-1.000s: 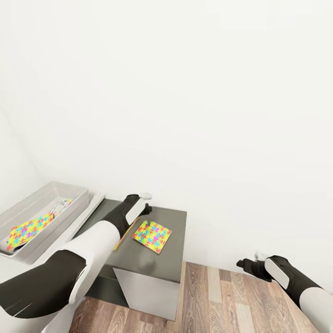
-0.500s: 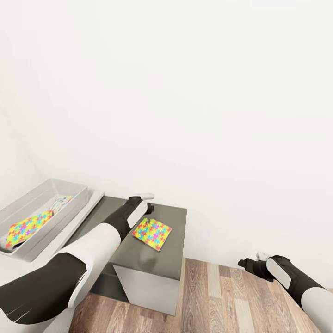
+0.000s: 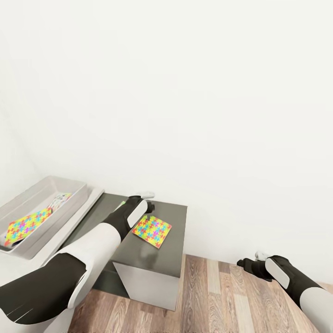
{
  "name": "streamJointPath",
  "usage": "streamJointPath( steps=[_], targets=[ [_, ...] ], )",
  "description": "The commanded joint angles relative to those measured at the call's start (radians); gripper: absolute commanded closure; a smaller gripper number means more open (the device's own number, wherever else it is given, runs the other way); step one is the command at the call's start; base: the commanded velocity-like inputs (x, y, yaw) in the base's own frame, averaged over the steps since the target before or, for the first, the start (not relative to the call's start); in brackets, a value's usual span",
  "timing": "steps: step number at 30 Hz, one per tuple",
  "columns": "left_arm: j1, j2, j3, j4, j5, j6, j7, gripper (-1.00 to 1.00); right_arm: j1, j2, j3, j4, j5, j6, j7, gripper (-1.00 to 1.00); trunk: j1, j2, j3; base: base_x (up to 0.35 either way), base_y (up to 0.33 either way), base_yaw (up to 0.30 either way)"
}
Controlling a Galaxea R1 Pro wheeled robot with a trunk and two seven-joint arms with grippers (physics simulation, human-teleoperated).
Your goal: Put all the toys in the child's room - the three board games (two on the bed and one on the table), the two jigsaw puzzles on the table, and the tennis ball on the table - inside the toy box on the table in the child's room.
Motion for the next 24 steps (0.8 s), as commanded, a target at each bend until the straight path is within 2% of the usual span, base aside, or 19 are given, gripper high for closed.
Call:
streamJointPath(
  steps=[1,24],
  targets=[
    [-0.001,0.0,-0.005,-0.002,0.008,0.002,0.008,-1.0,-0.001,-0.001,0.006,-0.002,-0.008,0.003,-0.005,-1.0,0.001,-0.002,-0.004,0.0,0.0,0.0],
    [-0.001,0.0,-0.009,-0.014,0.005,-0.004,0.008,-1.0,-0.001,-0.006,0.005,-0.003,-0.008,0.001,-0.002,-1.0,0.001,-0.002,-0.042,0.0,0.0,0.0]
  ],
)
